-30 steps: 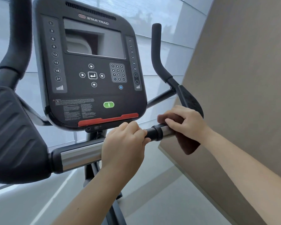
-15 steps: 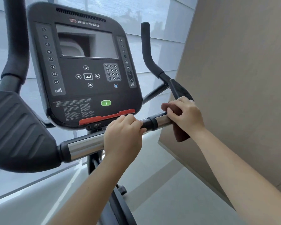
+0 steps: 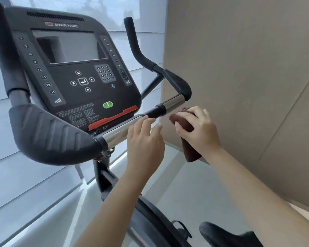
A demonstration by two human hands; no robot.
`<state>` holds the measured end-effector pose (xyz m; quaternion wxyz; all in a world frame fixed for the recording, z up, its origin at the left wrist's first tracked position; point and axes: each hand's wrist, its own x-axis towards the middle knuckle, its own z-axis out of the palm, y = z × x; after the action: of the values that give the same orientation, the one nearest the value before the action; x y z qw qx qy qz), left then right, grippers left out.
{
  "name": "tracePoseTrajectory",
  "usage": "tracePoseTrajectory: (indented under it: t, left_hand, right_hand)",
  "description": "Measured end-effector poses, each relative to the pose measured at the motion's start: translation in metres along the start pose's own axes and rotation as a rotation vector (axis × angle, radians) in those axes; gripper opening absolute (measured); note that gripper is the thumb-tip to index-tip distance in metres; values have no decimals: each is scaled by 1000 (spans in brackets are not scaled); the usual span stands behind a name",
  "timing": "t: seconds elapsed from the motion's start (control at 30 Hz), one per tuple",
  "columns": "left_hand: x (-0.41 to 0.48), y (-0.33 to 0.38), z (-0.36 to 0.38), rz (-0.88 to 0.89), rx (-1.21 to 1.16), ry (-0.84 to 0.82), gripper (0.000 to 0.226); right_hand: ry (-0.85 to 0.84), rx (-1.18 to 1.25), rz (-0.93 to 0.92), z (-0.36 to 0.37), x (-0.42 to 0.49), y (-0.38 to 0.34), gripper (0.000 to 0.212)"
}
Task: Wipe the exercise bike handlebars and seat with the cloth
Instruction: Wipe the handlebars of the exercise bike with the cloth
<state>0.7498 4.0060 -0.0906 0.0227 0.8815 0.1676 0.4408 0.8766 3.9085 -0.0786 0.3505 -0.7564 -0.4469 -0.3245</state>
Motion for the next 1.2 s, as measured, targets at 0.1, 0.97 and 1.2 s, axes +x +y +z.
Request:
tracePoseTrajectory:
  t: [0.1, 0.97, 1.2]
  left_hand:
    - [-34, 9, -10, 15, -38, 12, 22]
    - [-184, 293, -8, 368, -490, -299, 26]
    - [-201, 425, 14, 331, -481, -274, 24]
  right_hand:
    - [25, -59, 38, -25, -34, -13, 26]
    - [75, -500, 387, -313, -291, 45, 26]
    - [-6, -445, 325, -396, -328, 125, 25]
